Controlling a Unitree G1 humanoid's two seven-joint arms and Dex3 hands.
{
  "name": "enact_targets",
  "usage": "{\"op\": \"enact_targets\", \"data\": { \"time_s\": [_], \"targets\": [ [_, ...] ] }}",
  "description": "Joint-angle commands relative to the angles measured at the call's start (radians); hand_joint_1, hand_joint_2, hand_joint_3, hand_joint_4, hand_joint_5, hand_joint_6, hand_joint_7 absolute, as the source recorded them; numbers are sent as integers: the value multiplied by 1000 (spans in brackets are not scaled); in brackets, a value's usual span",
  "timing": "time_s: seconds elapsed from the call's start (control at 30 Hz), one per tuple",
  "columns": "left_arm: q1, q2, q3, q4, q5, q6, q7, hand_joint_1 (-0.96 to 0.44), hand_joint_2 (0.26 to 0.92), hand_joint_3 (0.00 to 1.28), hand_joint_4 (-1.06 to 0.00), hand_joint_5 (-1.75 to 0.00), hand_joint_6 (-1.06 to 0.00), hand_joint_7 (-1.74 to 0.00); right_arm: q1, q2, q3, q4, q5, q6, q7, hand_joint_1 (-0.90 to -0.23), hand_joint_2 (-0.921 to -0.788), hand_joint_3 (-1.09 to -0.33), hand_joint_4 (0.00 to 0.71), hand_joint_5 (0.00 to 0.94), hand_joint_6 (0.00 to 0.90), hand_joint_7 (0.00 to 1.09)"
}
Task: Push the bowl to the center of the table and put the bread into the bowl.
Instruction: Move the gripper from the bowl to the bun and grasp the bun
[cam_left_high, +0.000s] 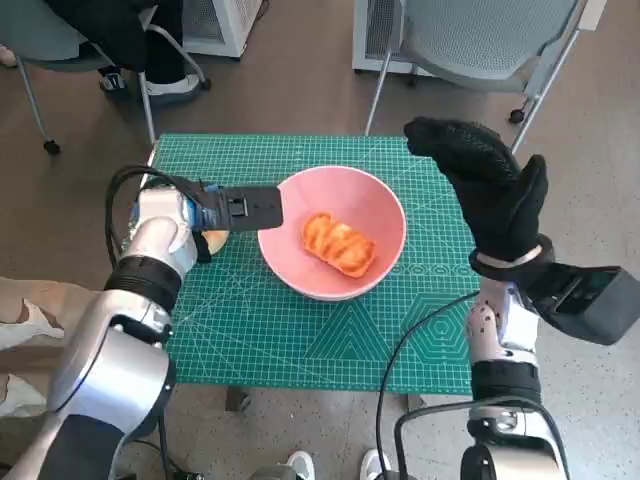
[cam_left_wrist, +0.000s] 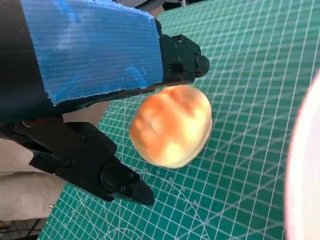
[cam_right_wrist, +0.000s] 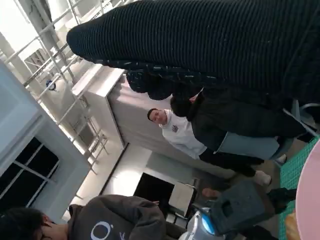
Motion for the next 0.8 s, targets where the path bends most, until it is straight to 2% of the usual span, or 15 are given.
{"op": "enact_targets", "data": {
  "time_s": [0.03,0.07,0.1,0.13,0.17,0.2,0.23,0.33,0.37,0.47,0.53,0.6,0.73,0.8],
  "targets": [
    [12,-2,-14,9,4,0,2,-213,758,14,-478,-117,-595,-448,38,-10,4,-17,-3,23,-12,-692,-921,-903,123,1,-1,373],
    [13,-2,-11,8,1,4,12,-209,763,13,-495,-116,-616,-507,40,-10,5,-21,-5,24,-13,-693,-921,-902,123,1,-1,373],
    [13,-2,-9,8,-1,7,19,-273,808,28,-554,-137,-672,-732,42,-10,5,-24,-5,25,-15,-695,-921,-900,123,1,-1,374],
    [13,-2,-7,8,-3,9,24,-313,837,38,-593,-151,-707,-877,43,-10,5,-27,-6,26,-16,-696,-921,-898,122,1,-1,374],
    [15,-3,-3,7,-7,14,39,-328,848,41,-606,-156,-720,-928,45,-11,6,-29,-7,27,-17,-697,-921,-898,122,1,-1,375],
    [18,-4,3,6,-11,20,62,-345,873,45,-632,-360,-714,-1026,44,-12,5,-30,-7,28,-18,-698,-921,-897,122,1,-1,375],
    [20,-4,7,5,-14,24,78,-220,889,58,-671,-674,-666,-1046,44,-12,5,-31,-7,29,-19,-699,-921,-896,122,0,-1,375],
    [28,-9,19,0,-26,41,128,-72,903,74,-670,-1022,-651,-1119,43,-14,3,-31,-6,30,-19,-700,-921,-894,121,0,-1,376],
    [29,-10,22,-2,-29,44,137,-57,884,117,-665,-1061,-649,-1135,43,-15,2,-30,-5,30,-19,-700,-921,-894,121,0,-1,376],
    [28,-11,35,-8,-42,56,152,-14,704,485,-621,-1265,-615,-1264,40,-17,1,-27,-5,27,-18,-700,-921,-891,120,0,-1,377],
    [27,-10,36,-10,-48,59,155,-6,662,576,-607,-1314,-602,-1301,38,-17,1,-24,-5,26,-18,-700,-921,-890,118,0,-1,377],
    [24,-4,39,-12,-54,55,153,-2,640,622,-599,-1339,-595,-1320,32,-17,-1,-14,-5,22,-17,-700,-921,-890,117,0,-1,378],
    [17,5,36,-13,-52,49,141,1,639,611,-617,-1318,-613,-1298,24,-14,0,0,-8,17,-18,-700,-921,-889,117,0,-1,377],
    [13,7,33,-12,-49,49,135,1,668,590,-583,-1348,-576,-1327,20,-12,2,5,-9,15,-18,-700,-921,-889,117,0,-1,377]
  ]
}}
